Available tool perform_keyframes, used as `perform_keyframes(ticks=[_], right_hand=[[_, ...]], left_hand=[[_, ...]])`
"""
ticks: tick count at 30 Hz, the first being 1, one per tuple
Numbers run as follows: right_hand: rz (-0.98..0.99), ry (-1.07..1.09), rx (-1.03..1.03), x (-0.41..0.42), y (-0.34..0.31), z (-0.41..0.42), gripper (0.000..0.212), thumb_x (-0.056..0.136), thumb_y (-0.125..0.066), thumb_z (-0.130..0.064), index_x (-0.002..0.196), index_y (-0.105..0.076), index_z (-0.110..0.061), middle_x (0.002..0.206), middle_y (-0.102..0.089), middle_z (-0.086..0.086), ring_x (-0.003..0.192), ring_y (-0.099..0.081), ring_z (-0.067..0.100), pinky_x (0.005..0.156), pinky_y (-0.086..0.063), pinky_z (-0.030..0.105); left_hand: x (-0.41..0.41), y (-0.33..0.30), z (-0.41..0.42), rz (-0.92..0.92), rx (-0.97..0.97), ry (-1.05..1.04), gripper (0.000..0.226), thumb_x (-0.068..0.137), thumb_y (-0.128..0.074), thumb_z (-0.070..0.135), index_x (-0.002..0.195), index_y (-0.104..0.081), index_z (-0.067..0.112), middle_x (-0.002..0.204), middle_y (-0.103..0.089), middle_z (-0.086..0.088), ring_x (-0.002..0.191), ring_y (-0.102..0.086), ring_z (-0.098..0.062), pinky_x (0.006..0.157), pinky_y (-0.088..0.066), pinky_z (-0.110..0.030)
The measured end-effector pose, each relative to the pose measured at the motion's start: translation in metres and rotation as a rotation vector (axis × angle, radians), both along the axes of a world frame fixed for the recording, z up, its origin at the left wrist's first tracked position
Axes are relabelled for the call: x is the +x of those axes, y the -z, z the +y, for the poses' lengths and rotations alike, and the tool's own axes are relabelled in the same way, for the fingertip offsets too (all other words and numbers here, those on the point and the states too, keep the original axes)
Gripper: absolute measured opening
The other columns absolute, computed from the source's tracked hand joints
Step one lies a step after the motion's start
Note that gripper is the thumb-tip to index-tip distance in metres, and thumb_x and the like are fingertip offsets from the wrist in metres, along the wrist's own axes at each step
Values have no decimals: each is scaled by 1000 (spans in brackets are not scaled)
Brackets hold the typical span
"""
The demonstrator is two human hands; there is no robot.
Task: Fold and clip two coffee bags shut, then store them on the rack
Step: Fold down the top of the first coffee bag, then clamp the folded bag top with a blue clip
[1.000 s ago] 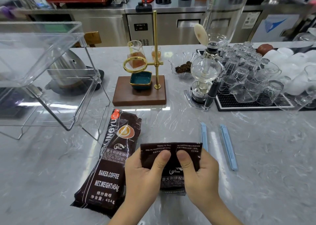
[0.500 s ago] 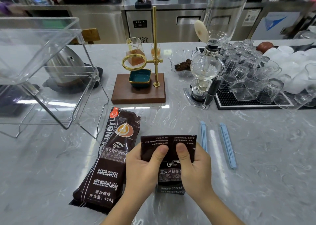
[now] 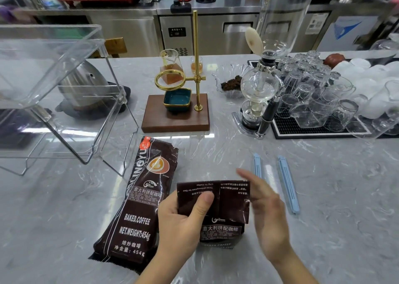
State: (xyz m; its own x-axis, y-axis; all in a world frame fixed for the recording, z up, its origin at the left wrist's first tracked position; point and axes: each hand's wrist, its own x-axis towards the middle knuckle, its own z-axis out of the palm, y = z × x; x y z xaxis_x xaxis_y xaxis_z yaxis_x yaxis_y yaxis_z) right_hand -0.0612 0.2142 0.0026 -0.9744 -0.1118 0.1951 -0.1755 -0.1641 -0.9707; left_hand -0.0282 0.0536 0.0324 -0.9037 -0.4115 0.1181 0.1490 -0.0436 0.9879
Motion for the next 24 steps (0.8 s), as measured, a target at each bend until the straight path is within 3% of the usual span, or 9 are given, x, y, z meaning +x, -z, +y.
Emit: perform_keyframes(ticks=[1, 3, 6, 8, 11, 13, 19, 22, 24], right_hand=[[-11, 74, 38, -5, 4, 9, 56, 98, -38, -61, 128, -64, -22, 109, -75, 10, 104, -68, 28, 92, -52, 29], [-28, 300, 201, -19, 14, 24, 20, 99, -54, -38, 112, -68, -33, 95, -77, 3, 93, -71, 21, 81, -53, 16], [-124, 448, 510, -34, 31, 38, 28, 91, -68, -17, 100, -64, -43, 93, -73, -5, 84, -68, 4, 68, -49, 6], [-186, 388, 702, -39, 37, 39, 30, 86, -71, -30, 115, -64, -33, 99, -68, -10, 84, -64, 2, 72, -48, 14], [-213, 307, 919, -46, 44, 34, 60, 80, -65, -51, 131, -55, -23, 111, -60, -8, 101, -60, 13, 85, -53, 34], [-178, 326, 1004, -49, 48, 29, 59, 80, -66, -48, 131, -55, -20, 111, -57, -6, 106, -57, 16, 92, -51, 39], [-24, 505, 985, -48, 58, 24, 13, 86, -70, -11, 97, -67, -17, 85, -56, -8, 84, -56, 17, 77, -43, 29], [-34, 518, 816, -46, 59, 27, 20, 88, -70, -10, 89, -63, -29, 81, -61, -12, 76, -58, 10, 70, -50, 26], [-55, 526, 654, -44, 58, 29, 30, 89, -69, -13, 84, -60, -41, 75, -66, -12, 70, -61, 4, 60, -49, 12]], left_hand=[[1, 0, 0, 2, -5, 5, 7, 73, -75, 37, 75, -79, 32, 68, -78, 8, 62, -73, 1, 55, -56, -13], [1, -2, 0, 6, -7, 10, 4, 73, -75, 37, 74, -79, 35, 69, -79, 9, 62, -73, 1, 55, -56, -13], [2, -3, 1, 8, 0, 11, 4, 73, -75, 36, 74, -79, 35, 70, -79, 9, 63, -74, 0, 55, -56, -13], [2, -3, 0, 7, -4, 10, 3, 73, -75, 36, 74, -79, 35, 70, -79, 8, 62, -74, -1, 55, -56, -14], [3, -3, 0, 6, -10, 7, 4, 73, -80, 31, 75, -79, 34, 70, -79, 9, 63, -74, 0, 55, -56, -13], [4, -2, 0, 0, -4, -2, 5, 71, -80, 32, 75, -80, 34, 70, -79, 9, 63, -74, 1, 55, -56, -12], [6, 0, 1, -5, 11, -8, 7, 71, -75, 37, 76, -80, 37, 71, -79, 12, 65, -74, 3, 56, -56, -11], [5, 0, 1, 4, 0, -13, 7, 72, -74, 37, 76, -80, 38, 70, -79, 13, 64, -73, 4, 56, -55, -10], [5, 1, 1, 10, -9, -16, 7, 72, -74, 37, 76, -79, 39, 69, -78, 15, 63, -72, 6, 55, -55, -10]])
